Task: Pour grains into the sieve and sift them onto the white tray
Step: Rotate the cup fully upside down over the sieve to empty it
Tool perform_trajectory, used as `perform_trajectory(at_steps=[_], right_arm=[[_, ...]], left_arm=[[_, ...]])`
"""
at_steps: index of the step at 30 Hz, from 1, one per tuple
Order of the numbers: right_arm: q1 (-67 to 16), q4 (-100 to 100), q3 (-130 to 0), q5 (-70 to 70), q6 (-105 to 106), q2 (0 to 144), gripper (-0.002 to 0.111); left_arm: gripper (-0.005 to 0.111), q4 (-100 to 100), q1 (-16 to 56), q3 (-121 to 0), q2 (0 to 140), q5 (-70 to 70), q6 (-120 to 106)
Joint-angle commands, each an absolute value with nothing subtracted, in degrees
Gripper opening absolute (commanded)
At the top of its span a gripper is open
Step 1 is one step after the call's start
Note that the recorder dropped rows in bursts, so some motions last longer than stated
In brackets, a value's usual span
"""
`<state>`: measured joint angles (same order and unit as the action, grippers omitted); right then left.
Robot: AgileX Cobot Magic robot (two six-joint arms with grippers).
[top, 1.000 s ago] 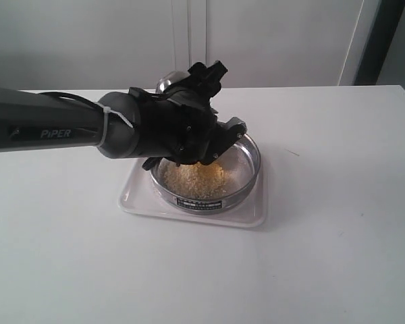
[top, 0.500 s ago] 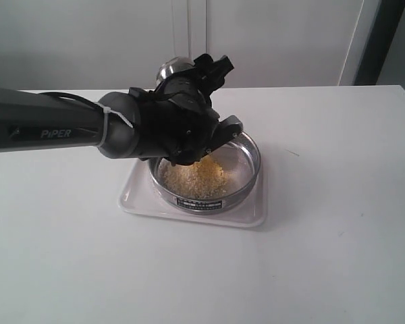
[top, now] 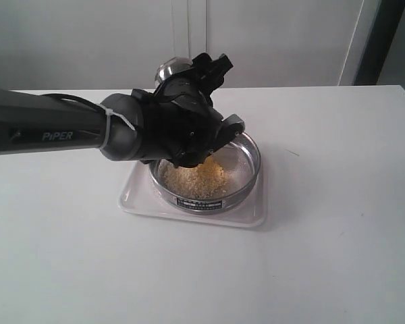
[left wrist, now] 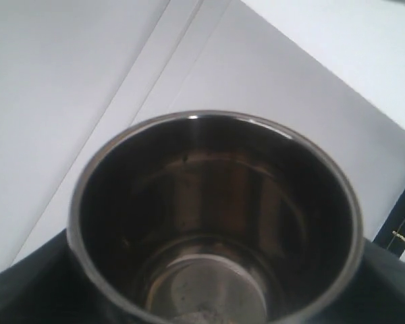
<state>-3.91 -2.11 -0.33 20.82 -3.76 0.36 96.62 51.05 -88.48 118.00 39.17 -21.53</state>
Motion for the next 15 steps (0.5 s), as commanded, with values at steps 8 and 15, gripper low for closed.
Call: perform_trajectory(at_steps=[8,15], right_arm=[[-4.0,-1.71,0.0,20.12,-3.7,0.0,0.0],[-4.0,-1.71,0.0,20.12,-3.7,0.0,0.0]], left_arm=[[0.0,95.6,51.35,-88.63,114.63,39.77,-21.19],[0.0,97.64,51.93,-88.63,114.76,45.39,-17.53]])
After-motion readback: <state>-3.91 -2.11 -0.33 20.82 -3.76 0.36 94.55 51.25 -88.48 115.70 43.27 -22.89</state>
